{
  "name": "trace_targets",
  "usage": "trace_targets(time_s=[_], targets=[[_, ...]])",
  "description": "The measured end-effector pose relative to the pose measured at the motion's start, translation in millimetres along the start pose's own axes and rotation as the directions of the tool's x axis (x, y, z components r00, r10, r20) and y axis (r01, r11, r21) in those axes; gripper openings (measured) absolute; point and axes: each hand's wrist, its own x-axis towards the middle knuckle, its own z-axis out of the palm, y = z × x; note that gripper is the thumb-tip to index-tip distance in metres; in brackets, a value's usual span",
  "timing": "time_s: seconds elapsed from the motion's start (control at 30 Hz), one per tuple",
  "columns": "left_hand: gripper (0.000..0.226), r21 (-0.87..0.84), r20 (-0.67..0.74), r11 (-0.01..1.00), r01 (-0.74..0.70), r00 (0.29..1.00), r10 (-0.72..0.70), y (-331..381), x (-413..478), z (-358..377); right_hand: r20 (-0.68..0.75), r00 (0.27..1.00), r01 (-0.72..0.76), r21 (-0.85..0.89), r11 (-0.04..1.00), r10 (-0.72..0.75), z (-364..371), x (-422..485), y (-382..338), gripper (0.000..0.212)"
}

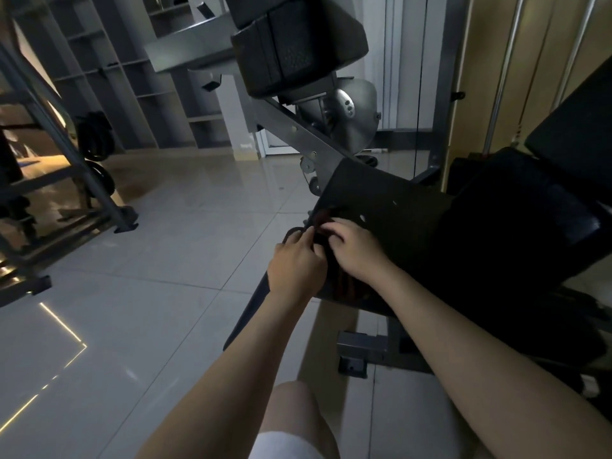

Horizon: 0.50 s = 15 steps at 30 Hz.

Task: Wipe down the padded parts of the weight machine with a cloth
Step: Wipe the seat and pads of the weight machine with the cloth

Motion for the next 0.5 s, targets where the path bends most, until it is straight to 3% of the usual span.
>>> trace_targets(time_s=[0.1, 0.2, 0.3, 0.4, 0.5], targets=[[0.048, 0.162, 0.117, 0.987, -0.017, 0.993, -0.002, 17.8, 5.9, -4.7, 0.027, 0.999, 0.020, -0.005, 1.000, -0.020, 0.0, 1.1, -3.8, 0.041], [0.046, 0.253, 0.212, 0.967, -0.035, 0.977, -0.020, 38.6, 17.1, 1.2, -0.054, 0.994, -0.097, -0.060, 0.993, 0.094, -16.3, -2.2, 24.8, 0.040], [0.048, 0.269, 0.239, 0.962, -0.038, 0.971, -0.028, 45.2, 26.0, 8.4, -0.151, 0.960, -0.251, -0.098, 0.963, 0.234, -38.0, -5.6, 64.1, 0.042], [0.053, 0.261, 0.252, 0.964, -0.059, 0.968, -0.009, 41.7, 31.3, 10.4, -0.197, 0.880, -0.461, -0.130, 0.878, 0.432, -55.6, -9.1, 89.1, 0.048], [0.053, 0.259, 0.238, 0.963, -0.071, 0.971, 0.008, 40.4, 35.0, 11.9, -0.199, 0.853, -0.511, -0.134, 0.849, 0.482, -53.1, -1.1, 82.6, 0.048]])
